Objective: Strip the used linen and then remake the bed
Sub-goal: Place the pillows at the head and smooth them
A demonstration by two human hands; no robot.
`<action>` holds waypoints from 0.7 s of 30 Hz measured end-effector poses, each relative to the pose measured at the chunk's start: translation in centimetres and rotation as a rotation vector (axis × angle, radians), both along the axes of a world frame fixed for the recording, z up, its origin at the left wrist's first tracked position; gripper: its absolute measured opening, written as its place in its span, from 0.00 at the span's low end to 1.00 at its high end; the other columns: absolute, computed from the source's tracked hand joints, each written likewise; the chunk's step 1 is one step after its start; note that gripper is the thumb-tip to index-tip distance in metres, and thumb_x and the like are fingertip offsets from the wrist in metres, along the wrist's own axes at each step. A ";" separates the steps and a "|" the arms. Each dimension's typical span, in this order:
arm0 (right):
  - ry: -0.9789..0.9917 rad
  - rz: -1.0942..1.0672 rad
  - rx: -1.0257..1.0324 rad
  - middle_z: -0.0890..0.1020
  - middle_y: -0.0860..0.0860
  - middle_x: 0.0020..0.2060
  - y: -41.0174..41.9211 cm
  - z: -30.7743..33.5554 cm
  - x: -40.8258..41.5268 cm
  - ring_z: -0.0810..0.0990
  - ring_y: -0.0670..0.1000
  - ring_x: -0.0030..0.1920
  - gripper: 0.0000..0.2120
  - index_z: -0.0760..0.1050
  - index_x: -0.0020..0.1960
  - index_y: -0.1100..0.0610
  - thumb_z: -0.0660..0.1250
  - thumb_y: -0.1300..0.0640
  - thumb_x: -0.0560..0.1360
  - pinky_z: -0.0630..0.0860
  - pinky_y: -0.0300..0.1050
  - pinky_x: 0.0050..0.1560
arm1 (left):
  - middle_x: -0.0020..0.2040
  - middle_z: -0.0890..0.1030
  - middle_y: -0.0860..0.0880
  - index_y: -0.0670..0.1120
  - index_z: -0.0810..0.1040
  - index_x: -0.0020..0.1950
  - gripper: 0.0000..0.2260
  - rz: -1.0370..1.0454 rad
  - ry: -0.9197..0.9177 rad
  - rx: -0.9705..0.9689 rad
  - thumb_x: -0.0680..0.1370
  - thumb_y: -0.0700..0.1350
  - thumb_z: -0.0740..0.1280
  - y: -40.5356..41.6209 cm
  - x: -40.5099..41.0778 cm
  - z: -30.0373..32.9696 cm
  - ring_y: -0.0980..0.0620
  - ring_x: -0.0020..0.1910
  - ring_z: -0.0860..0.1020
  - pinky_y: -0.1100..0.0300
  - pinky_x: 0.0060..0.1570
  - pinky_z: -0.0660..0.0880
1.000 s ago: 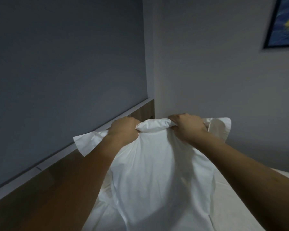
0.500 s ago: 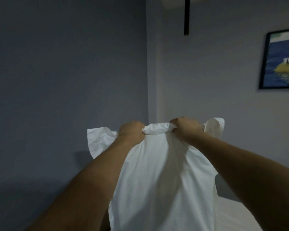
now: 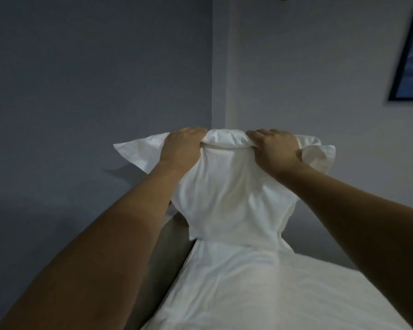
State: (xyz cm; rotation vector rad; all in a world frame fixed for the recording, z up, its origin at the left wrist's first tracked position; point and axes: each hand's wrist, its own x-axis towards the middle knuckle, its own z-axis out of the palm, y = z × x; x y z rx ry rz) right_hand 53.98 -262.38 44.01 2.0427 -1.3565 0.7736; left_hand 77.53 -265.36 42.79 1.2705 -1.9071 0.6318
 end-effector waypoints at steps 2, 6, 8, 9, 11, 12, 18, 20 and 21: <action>-0.013 0.006 0.111 0.82 0.54 0.57 -0.6 -4.5 0.9 0.80 0.60 0.53 0.20 0.75 0.65 0.54 0.62 0.60 0.74 0.73 0.49 0.53 | 0.63 0.80 0.45 0.47 0.76 0.68 0.21 0.017 0.018 0.156 0.76 0.37 0.61 -0.3 0.8 -4.2 0.43 0.62 0.77 0.49 0.61 0.72; -0.032 -0.029 0.340 0.82 0.54 0.54 -1.7 -14.3 1.8 0.80 0.59 0.52 0.17 0.76 0.61 0.52 0.63 0.59 0.73 0.74 0.48 0.49 | 0.71 0.72 0.47 0.50 0.69 0.73 0.22 0.017 -0.021 0.496 0.79 0.41 0.60 -1.3 1.3 -13.4 0.45 0.69 0.70 0.51 0.69 0.65; -0.016 -0.031 0.429 0.82 0.52 0.55 -2.1 -18.4 1.9 0.80 0.58 0.53 0.16 0.76 0.60 0.51 0.63 0.58 0.73 0.75 0.48 0.50 | 0.75 0.66 0.49 0.52 0.64 0.76 0.25 -0.008 -0.119 0.619 0.79 0.43 0.62 -2.1 1.7 -17.6 0.46 0.72 0.66 0.52 0.72 0.61; 0.000 -0.028 0.468 0.82 0.51 0.56 -2.2 -20.2 2.0 0.80 0.58 0.54 0.16 0.75 0.61 0.51 0.62 0.58 0.73 0.76 0.48 0.50 | 0.76 0.63 0.50 0.53 0.61 0.77 0.28 -0.008 -0.184 0.686 0.78 0.46 0.63 -2.5 1.9 -19.3 0.47 0.74 0.63 0.51 0.73 0.58; 0.054 -0.028 0.527 0.81 0.50 0.57 -2.3 -23.1 2.1 0.79 0.57 0.55 0.16 0.74 0.62 0.50 0.61 0.56 0.75 0.76 0.48 0.51 | 0.78 0.59 0.51 0.55 0.55 0.79 0.36 0.017 -0.288 0.840 0.74 0.52 0.68 -3.0 2.0 -22.1 0.47 0.75 0.60 0.48 0.75 0.54; 0.082 -0.027 0.550 0.80 0.50 0.57 -2.3 -24.1 2.2 0.79 0.57 0.55 0.15 0.73 0.62 0.50 0.61 0.56 0.75 0.75 0.48 0.51 | 0.77 0.59 0.51 0.54 0.54 0.79 0.38 0.036 -0.311 0.909 0.72 0.53 0.69 -3.2 1.9 -23.2 0.46 0.75 0.60 0.46 0.75 0.54; 0.180 -0.113 0.689 0.71 0.53 0.66 -2.6 -26.8 4.0 0.71 0.57 0.65 0.24 0.61 0.70 0.51 0.64 0.49 0.77 0.65 0.52 0.65 | 0.62 0.77 0.45 0.43 0.72 0.65 0.23 0.048 -0.175 1.070 0.71 0.45 0.72 -4.3 0.8 -28.0 0.44 0.59 0.76 0.52 0.59 0.74; 0.176 -0.252 0.781 0.68 0.54 0.68 -2.5 -27.3 3.6 0.68 0.59 0.67 0.34 0.57 0.72 0.51 0.68 0.44 0.73 0.63 0.55 0.66 | 0.60 0.78 0.46 0.44 0.75 0.63 0.20 0.039 -0.183 1.101 0.72 0.44 0.70 -4.3 -0.1 -28.6 0.45 0.58 0.77 0.52 0.58 0.75; 0.172 -0.315 0.841 0.68 0.55 0.67 -2.5 -27.6 3.2 0.68 0.59 0.67 0.37 0.57 0.72 0.52 0.71 0.41 0.70 0.64 0.55 0.66 | 0.59 0.78 0.46 0.45 0.75 0.62 0.18 0.033 -0.207 1.096 0.73 0.44 0.69 -4.2 -0.7 -28.8 0.45 0.57 0.77 0.53 0.58 0.75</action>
